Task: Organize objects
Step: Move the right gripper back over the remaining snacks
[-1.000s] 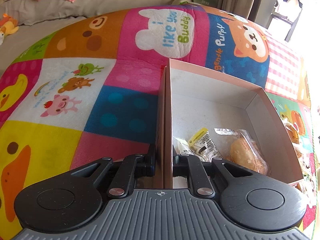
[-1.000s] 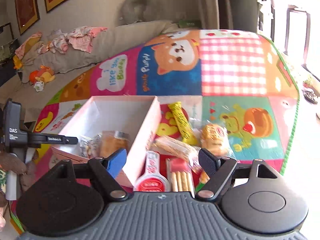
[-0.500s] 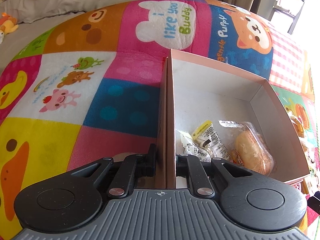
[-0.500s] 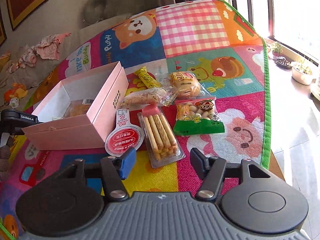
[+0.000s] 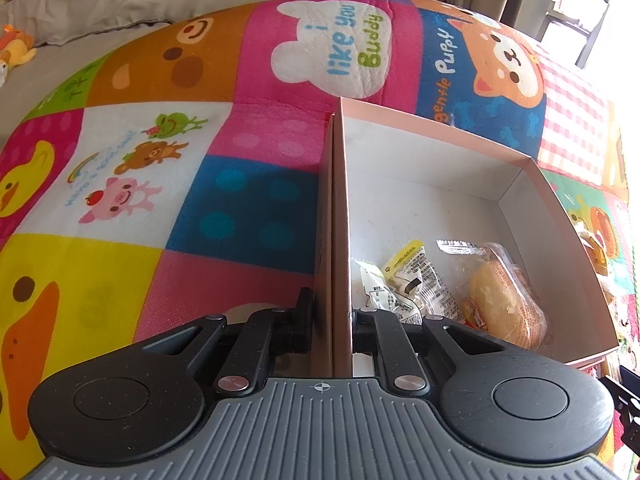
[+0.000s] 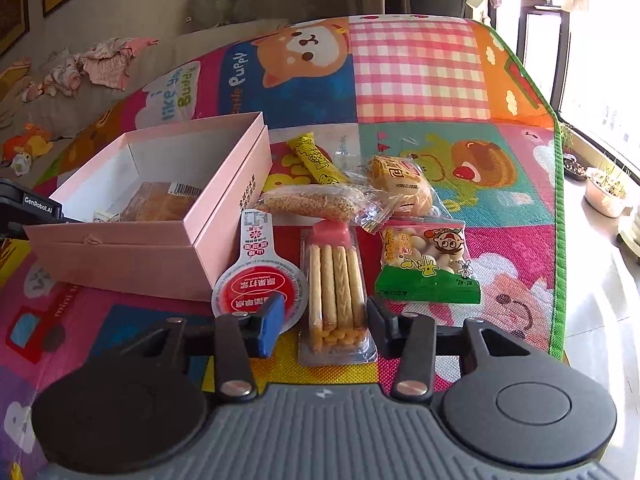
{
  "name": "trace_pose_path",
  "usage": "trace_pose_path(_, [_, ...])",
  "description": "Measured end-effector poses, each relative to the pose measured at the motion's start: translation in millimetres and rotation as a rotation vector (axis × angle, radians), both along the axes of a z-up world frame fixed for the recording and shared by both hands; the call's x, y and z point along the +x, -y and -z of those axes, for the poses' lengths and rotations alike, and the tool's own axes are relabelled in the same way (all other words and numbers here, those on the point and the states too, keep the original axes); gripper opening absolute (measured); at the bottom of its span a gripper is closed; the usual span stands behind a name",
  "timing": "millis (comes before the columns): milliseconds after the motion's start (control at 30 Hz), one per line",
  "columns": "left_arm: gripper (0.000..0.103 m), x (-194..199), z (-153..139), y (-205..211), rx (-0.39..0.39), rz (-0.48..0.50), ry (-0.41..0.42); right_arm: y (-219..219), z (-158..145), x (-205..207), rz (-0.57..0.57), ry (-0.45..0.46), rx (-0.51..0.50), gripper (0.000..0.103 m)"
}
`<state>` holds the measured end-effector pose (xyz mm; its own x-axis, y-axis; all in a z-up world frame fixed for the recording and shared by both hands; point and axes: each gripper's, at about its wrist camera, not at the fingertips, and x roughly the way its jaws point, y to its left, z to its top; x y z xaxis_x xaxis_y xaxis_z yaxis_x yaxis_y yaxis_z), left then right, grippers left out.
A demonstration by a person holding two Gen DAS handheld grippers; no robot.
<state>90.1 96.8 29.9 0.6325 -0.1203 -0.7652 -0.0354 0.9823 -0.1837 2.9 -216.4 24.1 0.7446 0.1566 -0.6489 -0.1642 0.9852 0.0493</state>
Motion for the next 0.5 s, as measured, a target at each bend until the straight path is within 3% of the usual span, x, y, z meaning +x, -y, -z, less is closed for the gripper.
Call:
trace_pose_path(100, [0.013, -0.5, 0.3, -0.1, -0.002, 0.001, 0.002, 5.1, -0.9, -6.9, -0.008, -0.029, 0.004, 0.033])
trace_pose_path(200, [0.013, -0.6, 0.4, -0.3, -0.003, -0.001, 0.002, 9.2, 3.4, -17.2, -0.029, -0.067, 0.021, 0.033])
trace_pose_path(500, [0.013, -0.4, 0.0, -1.0, -0.003, -0.010, 0.000, 23.3, -4.8, -44.1, -0.076, 0.009, -0.036, 0.034])
